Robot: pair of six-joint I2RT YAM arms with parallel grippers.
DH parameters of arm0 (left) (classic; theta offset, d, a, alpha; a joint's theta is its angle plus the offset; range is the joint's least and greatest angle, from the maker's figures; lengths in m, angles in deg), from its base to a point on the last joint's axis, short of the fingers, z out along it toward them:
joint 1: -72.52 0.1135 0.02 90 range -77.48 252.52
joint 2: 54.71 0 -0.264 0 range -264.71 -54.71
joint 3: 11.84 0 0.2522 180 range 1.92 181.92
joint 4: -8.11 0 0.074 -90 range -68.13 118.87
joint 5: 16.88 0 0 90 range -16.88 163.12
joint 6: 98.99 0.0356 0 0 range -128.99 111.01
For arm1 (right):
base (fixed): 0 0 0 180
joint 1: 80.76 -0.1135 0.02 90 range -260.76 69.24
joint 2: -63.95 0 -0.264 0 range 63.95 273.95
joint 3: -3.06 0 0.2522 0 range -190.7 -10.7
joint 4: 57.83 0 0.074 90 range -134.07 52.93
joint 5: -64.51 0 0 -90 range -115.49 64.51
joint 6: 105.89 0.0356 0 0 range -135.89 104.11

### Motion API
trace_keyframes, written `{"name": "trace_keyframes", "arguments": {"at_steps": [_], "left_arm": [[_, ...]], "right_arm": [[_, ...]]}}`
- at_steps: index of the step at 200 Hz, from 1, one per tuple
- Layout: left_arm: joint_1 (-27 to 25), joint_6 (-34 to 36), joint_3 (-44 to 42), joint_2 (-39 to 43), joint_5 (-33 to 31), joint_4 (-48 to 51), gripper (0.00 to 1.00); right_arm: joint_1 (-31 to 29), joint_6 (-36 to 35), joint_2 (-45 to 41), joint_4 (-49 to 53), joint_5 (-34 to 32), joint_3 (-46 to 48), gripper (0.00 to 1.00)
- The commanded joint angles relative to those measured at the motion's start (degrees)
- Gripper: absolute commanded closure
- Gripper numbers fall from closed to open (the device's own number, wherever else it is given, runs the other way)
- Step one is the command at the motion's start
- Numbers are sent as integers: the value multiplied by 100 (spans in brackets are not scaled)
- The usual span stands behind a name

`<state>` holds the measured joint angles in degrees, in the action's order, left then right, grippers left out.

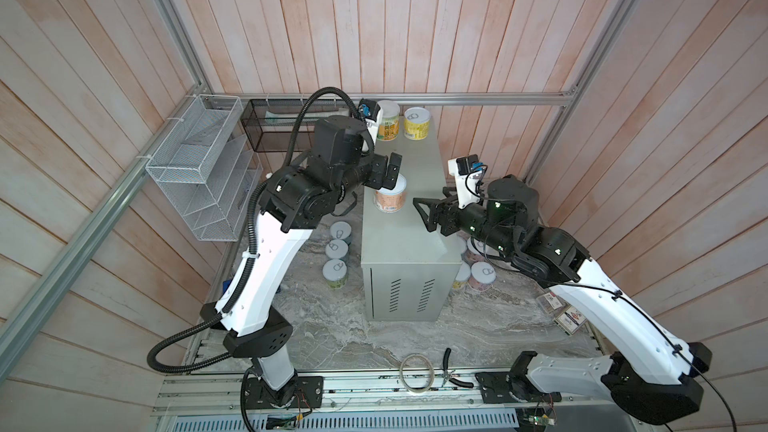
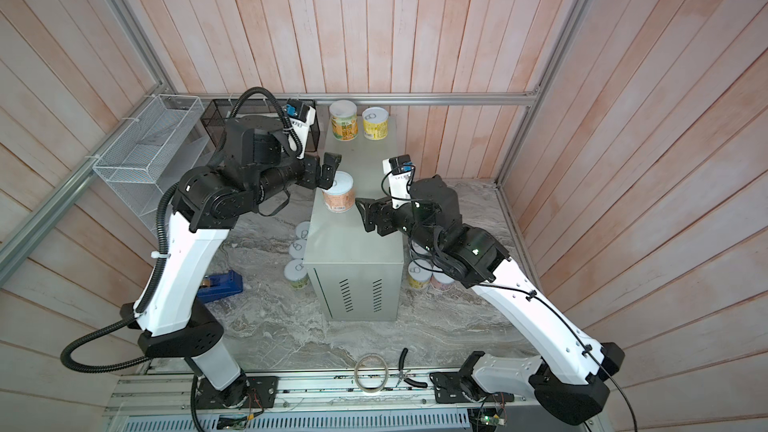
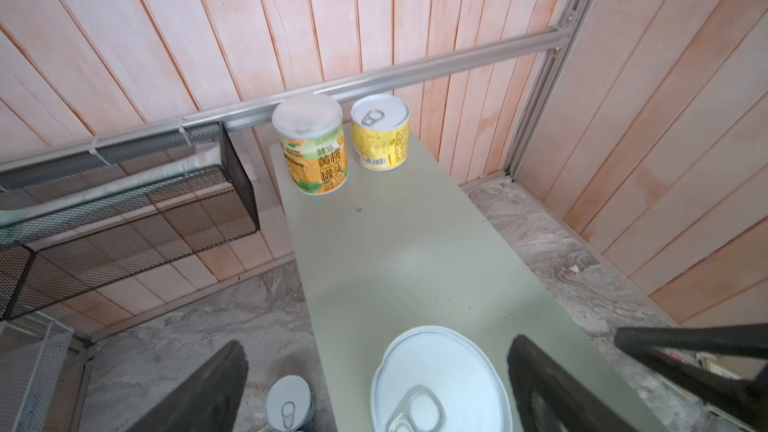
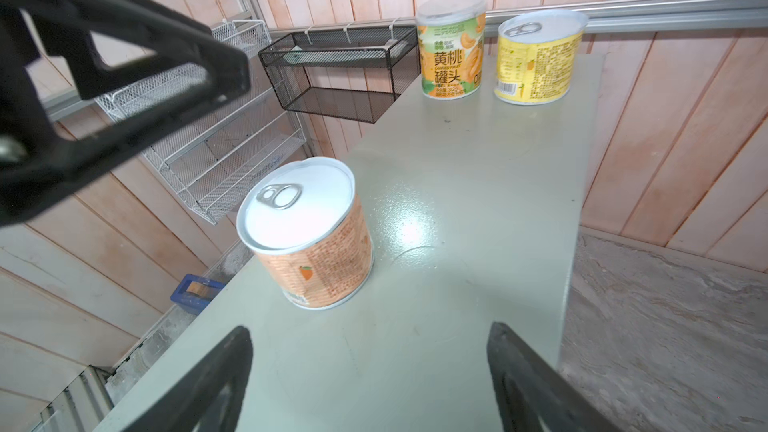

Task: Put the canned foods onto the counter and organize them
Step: 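Close the right gripper on the orange-labelled can held by the left gripper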

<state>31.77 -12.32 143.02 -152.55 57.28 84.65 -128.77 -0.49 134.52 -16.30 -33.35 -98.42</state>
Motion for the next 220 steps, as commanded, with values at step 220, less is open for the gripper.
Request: {"name": "trace_keyframes", "arguments": {"at_steps": [220], "left_arm": [[1472,-613,-4533,2153,1409,-2479,1]], "right_arm": [[-252,-608,2046,-935,-1476,-1053,15]]}}
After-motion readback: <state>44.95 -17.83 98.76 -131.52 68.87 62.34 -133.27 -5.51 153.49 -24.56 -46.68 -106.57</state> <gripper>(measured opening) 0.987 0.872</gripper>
